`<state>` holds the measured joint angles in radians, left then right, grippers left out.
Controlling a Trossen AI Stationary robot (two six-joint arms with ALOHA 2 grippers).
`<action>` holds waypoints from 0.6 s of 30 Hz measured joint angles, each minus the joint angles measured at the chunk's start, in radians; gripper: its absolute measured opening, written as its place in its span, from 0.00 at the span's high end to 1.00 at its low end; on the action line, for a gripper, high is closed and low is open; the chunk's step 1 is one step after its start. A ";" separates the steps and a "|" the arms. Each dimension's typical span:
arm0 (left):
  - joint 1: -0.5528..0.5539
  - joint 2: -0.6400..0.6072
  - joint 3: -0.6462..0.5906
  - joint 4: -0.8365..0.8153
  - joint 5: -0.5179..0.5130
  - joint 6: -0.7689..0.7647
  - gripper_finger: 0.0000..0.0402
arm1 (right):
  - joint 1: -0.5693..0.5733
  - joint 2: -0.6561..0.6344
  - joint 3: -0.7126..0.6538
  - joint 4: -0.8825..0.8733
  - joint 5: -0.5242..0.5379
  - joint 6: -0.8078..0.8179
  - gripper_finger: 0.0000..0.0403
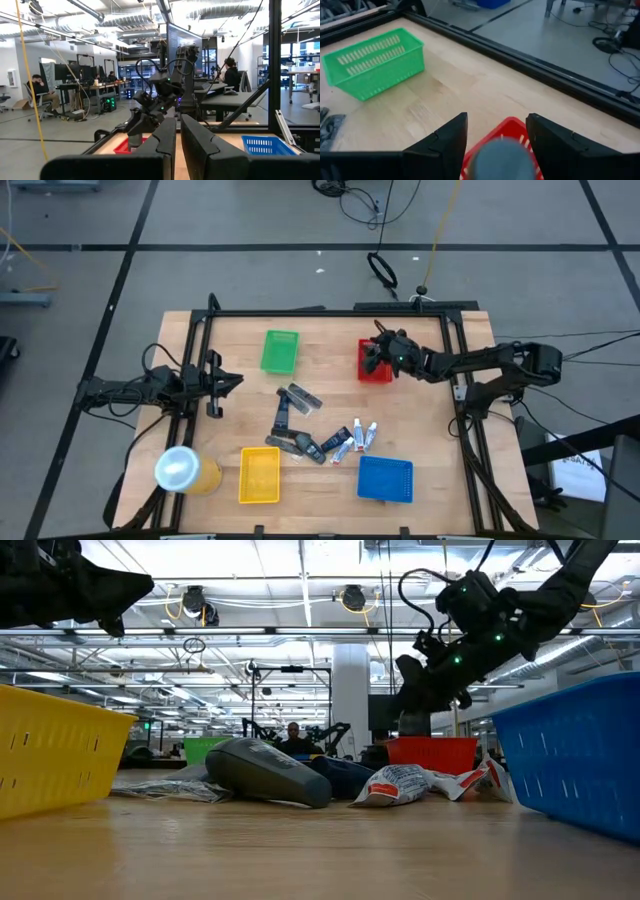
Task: Pick & Place Travel size toiletries
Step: Put the right black roll on deodorant into the red bin, then put the left blue shave cream bottle into the green bin
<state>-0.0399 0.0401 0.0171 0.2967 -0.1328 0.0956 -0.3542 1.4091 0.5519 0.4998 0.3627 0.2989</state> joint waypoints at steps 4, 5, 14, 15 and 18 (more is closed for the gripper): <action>0.000 0.000 0.000 0.000 0.000 0.000 0.92 | 0.002 0.025 -0.012 -0.009 0.000 0.014 0.55; 0.000 0.000 0.000 0.000 0.000 0.000 0.92 | 0.002 0.031 -0.012 -0.008 -0.001 0.015 0.56; 0.000 0.000 0.000 0.000 0.000 -0.002 0.92 | 0.002 0.041 -0.012 -0.017 -0.024 0.005 0.56; 0.000 0.000 0.000 0.001 0.000 -0.002 0.92 | 0.002 0.041 -0.012 -0.011 -0.030 -0.006 0.55; 0.000 0.000 0.000 0.000 0.000 -0.002 0.92 | 0.013 0.010 -0.012 0.004 -0.104 -0.067 0.53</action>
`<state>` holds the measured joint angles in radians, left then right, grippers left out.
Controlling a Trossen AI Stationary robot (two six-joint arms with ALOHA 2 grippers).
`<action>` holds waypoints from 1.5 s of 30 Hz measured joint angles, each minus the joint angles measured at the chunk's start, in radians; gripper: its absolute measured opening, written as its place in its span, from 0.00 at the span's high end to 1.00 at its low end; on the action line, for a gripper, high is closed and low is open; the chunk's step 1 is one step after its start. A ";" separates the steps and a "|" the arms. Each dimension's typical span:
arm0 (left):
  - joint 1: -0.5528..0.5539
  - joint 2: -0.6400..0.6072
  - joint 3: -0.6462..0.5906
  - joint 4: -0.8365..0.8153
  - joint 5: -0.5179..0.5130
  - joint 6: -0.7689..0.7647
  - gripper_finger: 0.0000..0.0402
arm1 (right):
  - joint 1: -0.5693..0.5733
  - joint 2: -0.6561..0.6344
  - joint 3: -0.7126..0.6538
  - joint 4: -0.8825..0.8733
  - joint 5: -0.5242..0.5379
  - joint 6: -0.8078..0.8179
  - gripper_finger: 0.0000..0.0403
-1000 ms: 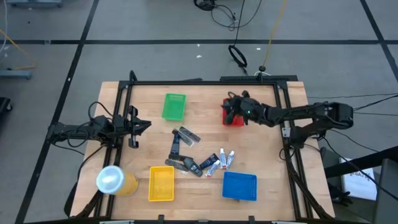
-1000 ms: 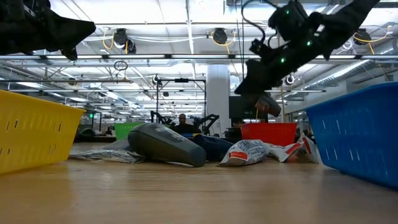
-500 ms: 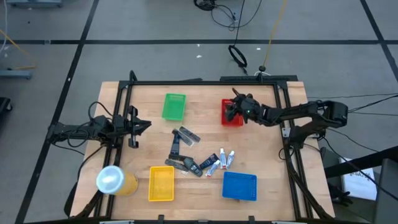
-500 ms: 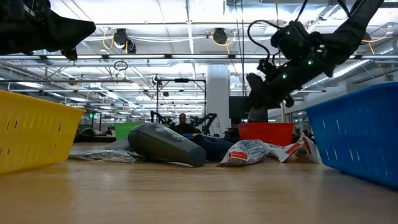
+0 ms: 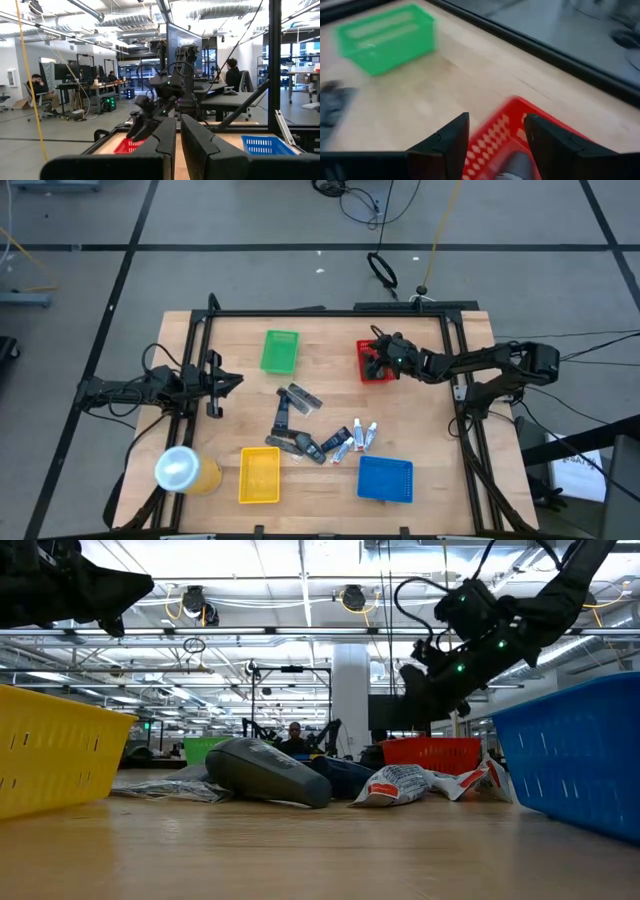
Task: Pick & Place Travel size toiletries
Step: Put the left blue shave cream bottle into the green bin
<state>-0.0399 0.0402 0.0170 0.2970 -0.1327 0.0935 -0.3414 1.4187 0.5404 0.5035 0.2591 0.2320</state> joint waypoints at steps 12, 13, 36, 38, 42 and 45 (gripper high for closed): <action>-0.002 0.147 0.000 0.138 -0.112 -0.097 0.92 | 0.335 -0.046 0.002 0.150 -0.178 -0.211 0.55; -0.002 0.194 0.000 0.181 -0.116 -0.103 0.92 | 0.366 -0.024 0.001 0.164 -0.157 -0.222 0.55; 0.013 1.354 0.761 -0.748 0.056 -0.851 0.92 | 0.472 0.454 0.001 0.598 0.033 -0.245 0.58; 0.020 1.393 0.772 -0.751 0.146 -0.912 0.92 | 0.472 0.476 0.001 0.624 0.032 -0.244 0.58; 0.010 1.448 0.776 -0.758 0.247 -1.027 0.81 | 0.472 0.502 0.001 0.638 0.029 -0.248 0.58; 0.004 1.464 0.776 -0.775 0.261 -1.112 0.65 | 0.472 0.519 0.001 0.636 0.030 -0.245 0.58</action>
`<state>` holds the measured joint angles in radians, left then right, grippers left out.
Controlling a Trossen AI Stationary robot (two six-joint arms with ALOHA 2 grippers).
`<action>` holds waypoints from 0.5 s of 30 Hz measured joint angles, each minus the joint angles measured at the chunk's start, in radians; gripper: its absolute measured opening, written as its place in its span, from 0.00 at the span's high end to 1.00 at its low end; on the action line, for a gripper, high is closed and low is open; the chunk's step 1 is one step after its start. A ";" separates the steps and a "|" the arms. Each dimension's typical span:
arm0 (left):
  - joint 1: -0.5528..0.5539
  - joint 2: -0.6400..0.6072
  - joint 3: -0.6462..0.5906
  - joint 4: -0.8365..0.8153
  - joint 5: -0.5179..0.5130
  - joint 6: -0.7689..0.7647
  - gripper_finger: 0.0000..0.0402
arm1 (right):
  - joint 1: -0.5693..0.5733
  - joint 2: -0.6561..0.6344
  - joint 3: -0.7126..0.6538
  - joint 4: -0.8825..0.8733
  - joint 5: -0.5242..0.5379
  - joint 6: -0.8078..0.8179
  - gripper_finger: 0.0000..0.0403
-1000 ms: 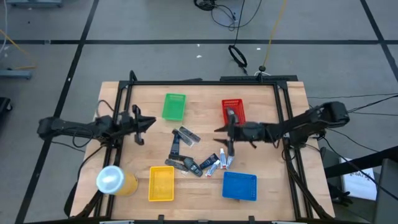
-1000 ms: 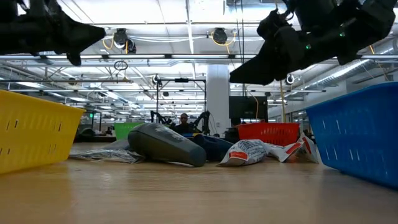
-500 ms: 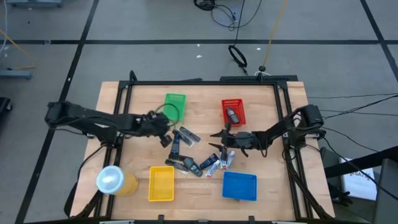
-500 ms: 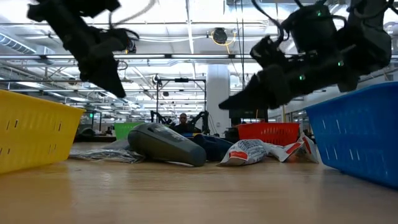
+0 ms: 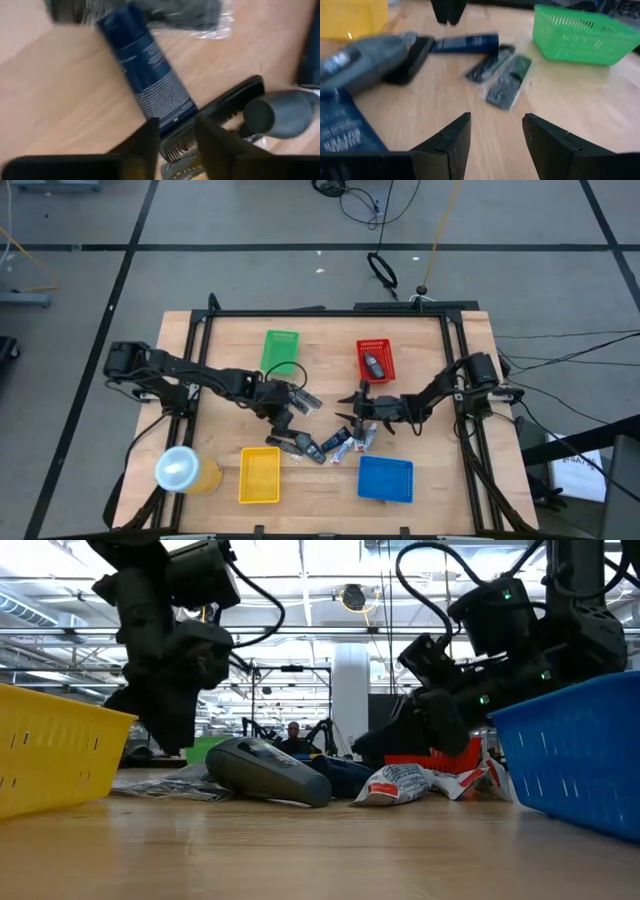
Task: Pick & Place Travel size toiletries
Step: Put the left blue shave cream bottle into the green bin
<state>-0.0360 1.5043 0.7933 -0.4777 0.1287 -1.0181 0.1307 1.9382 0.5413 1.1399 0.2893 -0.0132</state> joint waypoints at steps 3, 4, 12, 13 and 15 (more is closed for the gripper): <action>0.000 0.007 0.000 -0.010 -0.006 -0.090 0.48 | 0.000 0.022 0.000 0.005 0.001 0.000 0.58; -0.001 0.007 0.000 -0.008 -0.021 -0.124 0.42 | 0.000 0.028 0.000 0.002 0.001 0.003 0.58; -0.068 0.039 0.000 0.007 -0.277 -0.295 0.31 | 0.000 0.042 0.001 0.019 0.002 0.005 0.58; -0.077 0.046 0.000 0.018 -0.303 -0.309 0.33 | 0.000 0.042 0.001 0.022 0.002 0.004 0.58; -0.093 0.067 0.000 0.042 -0.346 -0.332 0.37 | 0.000 0.042 0.001 0.025 0.002 0.002 0.58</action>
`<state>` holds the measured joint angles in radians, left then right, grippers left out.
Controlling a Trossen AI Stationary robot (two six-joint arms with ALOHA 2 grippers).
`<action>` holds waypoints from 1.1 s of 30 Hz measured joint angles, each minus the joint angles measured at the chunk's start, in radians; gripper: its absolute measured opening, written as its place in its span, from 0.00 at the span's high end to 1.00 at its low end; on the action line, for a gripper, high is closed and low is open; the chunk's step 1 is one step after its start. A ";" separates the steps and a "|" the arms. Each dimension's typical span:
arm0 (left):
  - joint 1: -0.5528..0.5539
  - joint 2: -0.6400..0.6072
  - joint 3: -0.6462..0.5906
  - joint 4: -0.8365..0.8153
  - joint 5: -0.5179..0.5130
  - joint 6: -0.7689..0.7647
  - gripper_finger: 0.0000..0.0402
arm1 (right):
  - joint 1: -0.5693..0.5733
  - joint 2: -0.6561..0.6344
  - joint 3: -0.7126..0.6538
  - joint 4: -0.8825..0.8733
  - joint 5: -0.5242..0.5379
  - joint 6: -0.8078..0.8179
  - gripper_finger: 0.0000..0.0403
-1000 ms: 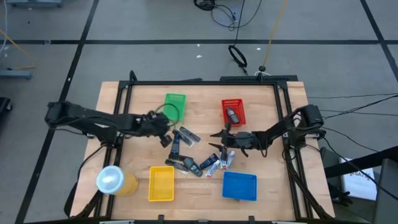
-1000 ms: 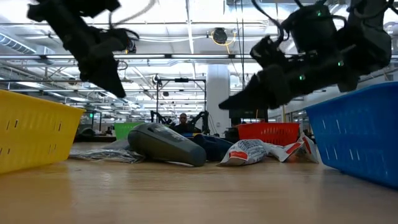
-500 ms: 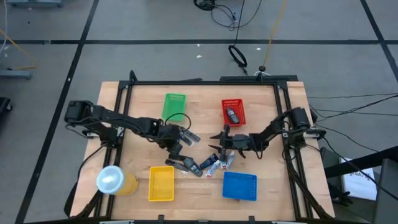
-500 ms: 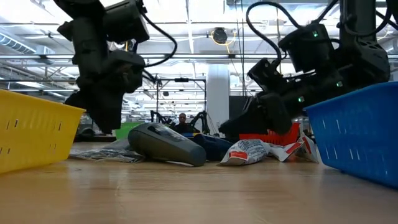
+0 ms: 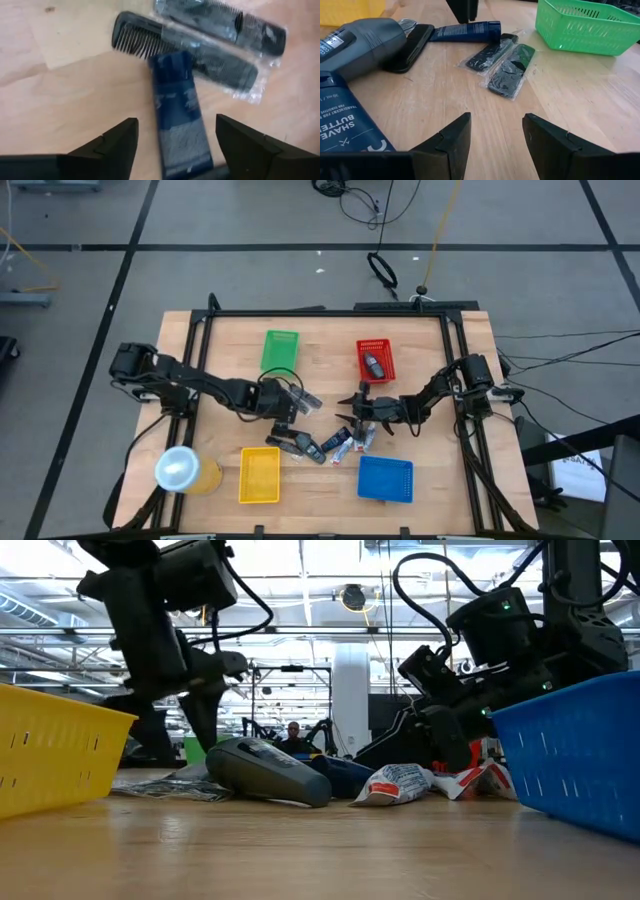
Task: Pick & Place Travel size toiletries
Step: Put the left blue shave cream bottle into the green bin
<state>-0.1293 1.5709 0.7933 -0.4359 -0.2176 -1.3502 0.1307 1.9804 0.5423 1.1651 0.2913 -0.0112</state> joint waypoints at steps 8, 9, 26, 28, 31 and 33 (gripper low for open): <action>-0.025 0.096 0.003 0.100 -0.047 -0.042 0.48 | 0.000 0.001 0.000 0.003 0.000 -0.001 0.58; -0.025 0.102 0.004 0.101 -0.049 -0.044 0.50 | 0.000 0.001 -0.001 0.003 0.000 -0.001 0.58; -0.021 -0.008 -0.005 -0.015 0.048 0.020 0.76 | 0.000 0.001 -0.001 0.002 0.000 0.000 0.58; -0.013 -0.064 -0.003 0.006 0.098 0.044 0.75 | 0.000 0.001 -0.001 0.001 0.000 0.000 0.58; 0.011 -0.150 -0.003 0.038 0.115 0.085 0.74 | 0.000 0.001 -0.001 0.000 0.000 0.000 0.58; 0.037 -0.201 -0.002 0.104 0.105 0.145 0.75 | 0.000 0.001 -0.001 0.000 0.000 0.000 0.58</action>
<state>-0.0928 1.3694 0.7908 -0.3320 -0.1130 -1.2050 0.1307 1.9812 0.5411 1.1652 0.2913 -0.0113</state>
